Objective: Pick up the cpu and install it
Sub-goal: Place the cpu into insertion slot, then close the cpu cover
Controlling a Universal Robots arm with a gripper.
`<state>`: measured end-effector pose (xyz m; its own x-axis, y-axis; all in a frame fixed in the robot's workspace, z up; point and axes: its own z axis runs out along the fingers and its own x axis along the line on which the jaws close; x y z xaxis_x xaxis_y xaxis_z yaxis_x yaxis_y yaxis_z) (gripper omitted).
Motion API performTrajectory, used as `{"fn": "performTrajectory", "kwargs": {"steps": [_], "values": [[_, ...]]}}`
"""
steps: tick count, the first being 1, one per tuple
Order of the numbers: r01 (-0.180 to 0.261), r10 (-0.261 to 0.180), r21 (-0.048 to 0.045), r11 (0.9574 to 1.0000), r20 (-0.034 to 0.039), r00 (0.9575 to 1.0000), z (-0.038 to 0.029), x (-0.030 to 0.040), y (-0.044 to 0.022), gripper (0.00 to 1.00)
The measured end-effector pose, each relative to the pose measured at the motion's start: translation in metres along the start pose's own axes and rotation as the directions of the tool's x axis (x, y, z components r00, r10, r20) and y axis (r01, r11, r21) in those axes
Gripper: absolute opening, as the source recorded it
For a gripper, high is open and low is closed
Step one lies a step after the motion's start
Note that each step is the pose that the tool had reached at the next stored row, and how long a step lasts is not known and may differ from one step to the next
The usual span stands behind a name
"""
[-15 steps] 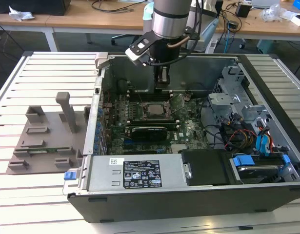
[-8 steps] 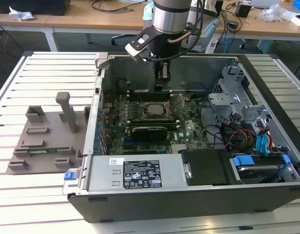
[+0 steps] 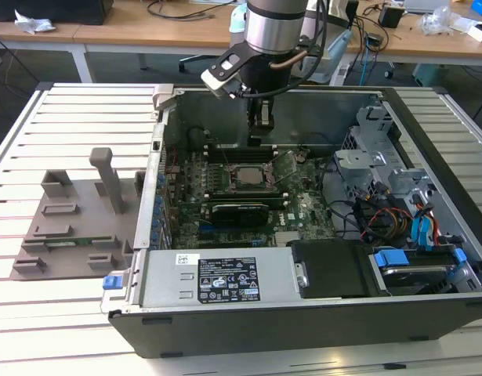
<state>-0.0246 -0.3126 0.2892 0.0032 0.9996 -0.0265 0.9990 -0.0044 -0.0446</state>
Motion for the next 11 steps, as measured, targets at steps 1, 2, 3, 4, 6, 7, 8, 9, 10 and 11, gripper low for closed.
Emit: {"fn": "performTrajectory", "kwargs": {"steps": [1, 2, 3, 4, 6, 7, 8, 9, 10, 11], "values": [[0.0, 0.0, 0.0001, 1.0, 0.0, 1.0, -0.0001, 0.0, 0.0, 0.11], [0.0, 0.0, 0.0001, 1.0, 0.0, 1.0, -0.0002, 0.0, 0.0, 0.11], [0.0, 0.0, 0.0, 1.0, 0.0, 1.0, -0.0003, 0.0, 0.0, 0.11], [0.0, 0.0, 0.0001, 1.0, 0.0, 1.0, -0.0004, 0.0, 0.0008, 0.11], [0.0, 0.0, 0.0001, 1.0, 0.0002, 1.0, -0.0007, 0.0, 0.0064, 0.11], [0.0, 0.0, 0.0001, 1.0, 0.0, 1.0, -0.0008, 0.0, 0.0106, 0.11], [0.0, 0.0, 0.0001, 1.0, 0.0, 1.0, -0.0009, 0.0, 0.0126, 0.11], [0.0, 0.0, 0.0001, 1.0, 0.0001, 1.0, -0.001, 0.0, 0.0145, 0.11], [0.0, 0.0, 0.0001, 1.0, 0.0, 1.0, -0.0011, 0.0001, 0.0187, 0.11], [0.0, 0.0, 0.0001, 1.0, 0.0, 1.0, -0.0011, 0.0001, 0.0204, 0.11]]}}
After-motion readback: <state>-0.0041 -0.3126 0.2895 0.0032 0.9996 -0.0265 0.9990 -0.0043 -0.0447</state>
